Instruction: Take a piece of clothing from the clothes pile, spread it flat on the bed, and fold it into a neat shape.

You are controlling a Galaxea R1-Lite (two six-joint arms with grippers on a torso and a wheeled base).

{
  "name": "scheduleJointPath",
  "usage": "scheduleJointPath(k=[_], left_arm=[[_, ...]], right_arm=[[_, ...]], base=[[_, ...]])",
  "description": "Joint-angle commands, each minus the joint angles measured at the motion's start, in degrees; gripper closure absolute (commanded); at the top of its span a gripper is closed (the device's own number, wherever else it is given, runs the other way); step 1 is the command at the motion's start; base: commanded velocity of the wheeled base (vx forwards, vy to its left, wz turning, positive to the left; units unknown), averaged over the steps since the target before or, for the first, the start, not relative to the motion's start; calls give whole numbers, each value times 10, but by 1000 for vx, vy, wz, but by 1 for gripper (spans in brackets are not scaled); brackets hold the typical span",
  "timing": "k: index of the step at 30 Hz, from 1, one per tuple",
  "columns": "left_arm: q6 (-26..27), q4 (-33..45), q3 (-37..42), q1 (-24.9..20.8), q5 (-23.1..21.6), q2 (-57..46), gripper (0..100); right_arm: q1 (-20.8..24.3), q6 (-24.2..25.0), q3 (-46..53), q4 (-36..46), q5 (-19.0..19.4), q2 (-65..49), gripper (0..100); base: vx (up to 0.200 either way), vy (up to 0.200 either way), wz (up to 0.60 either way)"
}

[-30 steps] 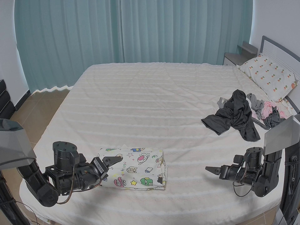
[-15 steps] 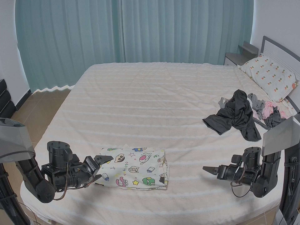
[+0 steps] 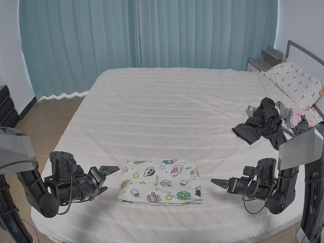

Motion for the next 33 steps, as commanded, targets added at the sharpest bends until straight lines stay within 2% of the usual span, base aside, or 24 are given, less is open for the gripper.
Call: scheduleJointPath(k=[1, 20, 23, 24, 33], left_arm=[[0, -2, 0, 2, 0, 9, 0], [6, -3, 1, 1, 0, 20, 0], [6, -3, 1, 1, 1, 25, 0], [7, -3, 1, 1, 1, 26, 0], [7, -3, 0, 1, 1, 28, 0]], right_arm=[[15, 4, -8, -6, 1, 3, 0], [29, -8, 5, -7, -1, 28, 0], [31, -41, 29, -6, 1, 36, 0], [31, -48, 27, -6, 1, 44, 100], [22, -79, 46, -6, -1, 51, 100]], base=[[0, 200, 0], [0, 11, 0], [0, 0, 0], [0, 0, 0], [0, 0, 0]])
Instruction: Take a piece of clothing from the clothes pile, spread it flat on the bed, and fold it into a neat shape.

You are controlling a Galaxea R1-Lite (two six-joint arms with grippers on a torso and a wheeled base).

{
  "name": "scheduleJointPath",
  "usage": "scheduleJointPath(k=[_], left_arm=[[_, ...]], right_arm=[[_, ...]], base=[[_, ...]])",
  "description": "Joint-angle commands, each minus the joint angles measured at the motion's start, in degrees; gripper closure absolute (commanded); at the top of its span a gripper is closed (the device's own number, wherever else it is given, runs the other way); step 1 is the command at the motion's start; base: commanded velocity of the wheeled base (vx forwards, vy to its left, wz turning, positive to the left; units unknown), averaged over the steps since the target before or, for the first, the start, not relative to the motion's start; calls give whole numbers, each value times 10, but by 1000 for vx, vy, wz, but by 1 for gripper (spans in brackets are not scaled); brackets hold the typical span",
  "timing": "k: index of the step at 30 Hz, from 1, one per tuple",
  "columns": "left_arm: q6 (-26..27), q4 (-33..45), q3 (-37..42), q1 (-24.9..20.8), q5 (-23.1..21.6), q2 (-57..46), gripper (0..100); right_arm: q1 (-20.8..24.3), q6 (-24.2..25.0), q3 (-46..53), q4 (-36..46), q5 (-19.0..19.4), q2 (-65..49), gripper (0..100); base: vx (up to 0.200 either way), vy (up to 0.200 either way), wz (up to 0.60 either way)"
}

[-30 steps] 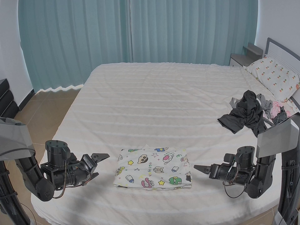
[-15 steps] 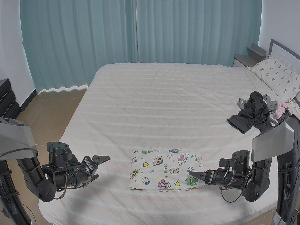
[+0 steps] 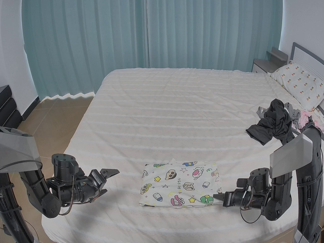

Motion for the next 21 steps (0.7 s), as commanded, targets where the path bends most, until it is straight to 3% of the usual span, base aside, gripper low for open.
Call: scheduleJointPath(k=[1, 13, 14, 21], left_arm=[[0, 0, -1, 0, 0, 2, 0], [0, 0, -1, 0, 1, 7, 0], [0, 0, -1, 0, 1, 7, 0], [1, -1, -2, -2, -2, 8, 0]], right_arm=[[-5, -11, 16, -6, 0, 2, 100], [-32, -28, 21, -6, 0, 2, 100], [-32, -28, 20, -6, -1, 3, 0], [-51, -30, 21, -6, 1, -37, 0]], base=[[0, 0, 0], [0, 0, 0], [0, 0, 0], [0, 0, 0]])
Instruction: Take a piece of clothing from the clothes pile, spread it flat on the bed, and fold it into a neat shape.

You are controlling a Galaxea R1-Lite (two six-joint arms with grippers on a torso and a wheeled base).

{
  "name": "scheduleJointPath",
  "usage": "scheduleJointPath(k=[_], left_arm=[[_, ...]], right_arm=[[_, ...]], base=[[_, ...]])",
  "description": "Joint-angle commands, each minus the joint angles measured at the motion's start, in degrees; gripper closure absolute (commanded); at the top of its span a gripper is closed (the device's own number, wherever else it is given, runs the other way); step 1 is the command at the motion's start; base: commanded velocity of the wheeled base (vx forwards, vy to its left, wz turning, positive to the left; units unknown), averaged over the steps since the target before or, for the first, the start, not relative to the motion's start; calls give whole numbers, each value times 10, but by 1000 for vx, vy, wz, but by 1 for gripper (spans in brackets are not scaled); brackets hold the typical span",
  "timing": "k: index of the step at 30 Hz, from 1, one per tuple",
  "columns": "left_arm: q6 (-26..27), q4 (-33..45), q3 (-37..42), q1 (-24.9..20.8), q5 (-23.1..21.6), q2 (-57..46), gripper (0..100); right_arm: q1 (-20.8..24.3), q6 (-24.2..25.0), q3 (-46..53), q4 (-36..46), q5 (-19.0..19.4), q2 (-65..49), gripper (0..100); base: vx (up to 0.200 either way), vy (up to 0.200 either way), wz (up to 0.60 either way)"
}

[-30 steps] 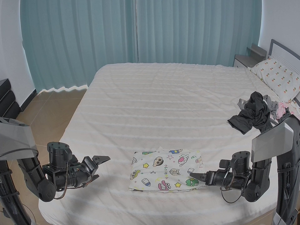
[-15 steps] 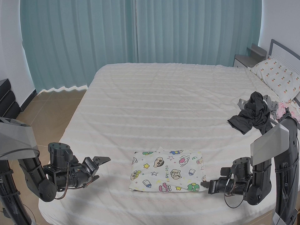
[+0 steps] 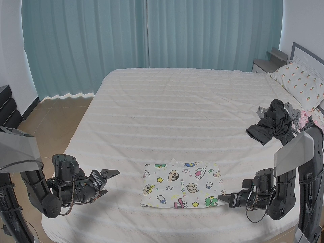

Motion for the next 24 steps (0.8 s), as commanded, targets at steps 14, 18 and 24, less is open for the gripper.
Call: scheduleJointPath(k=[14, 18, 24], left_arm=[[-14, -55, 4, -2, 8, 20, 0], [-13, -55, 4, -2, 7, 22, 0], [-10, -61, 11, -6, 7, 24, 0]], right_arm=[[-40, 14, -277, 233, 0, -68, 0], [-33, 96, -330, 279, -3, -56, 0], [-35, 111, -338, 277, -4, -16, 0]], base=[[0, 0, 0], [200, 0, 0], [67, 0, 0]])
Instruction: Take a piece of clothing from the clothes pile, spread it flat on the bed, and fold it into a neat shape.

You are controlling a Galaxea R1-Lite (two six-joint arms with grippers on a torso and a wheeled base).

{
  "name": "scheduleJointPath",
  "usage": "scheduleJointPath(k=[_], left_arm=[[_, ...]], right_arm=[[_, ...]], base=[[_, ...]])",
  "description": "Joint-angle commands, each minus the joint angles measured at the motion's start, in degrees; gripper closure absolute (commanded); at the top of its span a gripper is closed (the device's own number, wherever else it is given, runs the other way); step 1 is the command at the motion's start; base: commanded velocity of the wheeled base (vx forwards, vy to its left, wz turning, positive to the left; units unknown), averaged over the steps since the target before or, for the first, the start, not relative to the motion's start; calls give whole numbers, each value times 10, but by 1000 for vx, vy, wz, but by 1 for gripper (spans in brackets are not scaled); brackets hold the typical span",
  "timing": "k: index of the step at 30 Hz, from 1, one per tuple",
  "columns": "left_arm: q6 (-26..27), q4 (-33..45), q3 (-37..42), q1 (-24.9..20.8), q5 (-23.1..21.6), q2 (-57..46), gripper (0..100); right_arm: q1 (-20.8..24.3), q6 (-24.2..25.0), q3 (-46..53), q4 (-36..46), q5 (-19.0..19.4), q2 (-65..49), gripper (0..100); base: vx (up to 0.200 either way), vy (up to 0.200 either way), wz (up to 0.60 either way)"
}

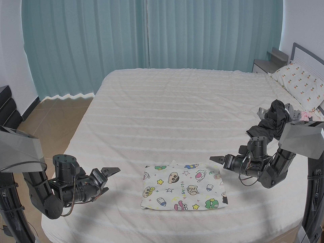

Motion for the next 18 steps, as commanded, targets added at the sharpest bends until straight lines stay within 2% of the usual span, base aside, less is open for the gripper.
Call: scheduleJointPath(k=[1, 18], left_arm=[[2, -6, 7, -5, 0, 8, 0], [4, -35, 15, -8, 1, 22, 0]], right_arm=[[-3, 5, -25, 6, -1, 31, 0], [2, 9, -67, 11, -1, 63, 0]], base=[[0, 0, 0], [0, 0, 0]])
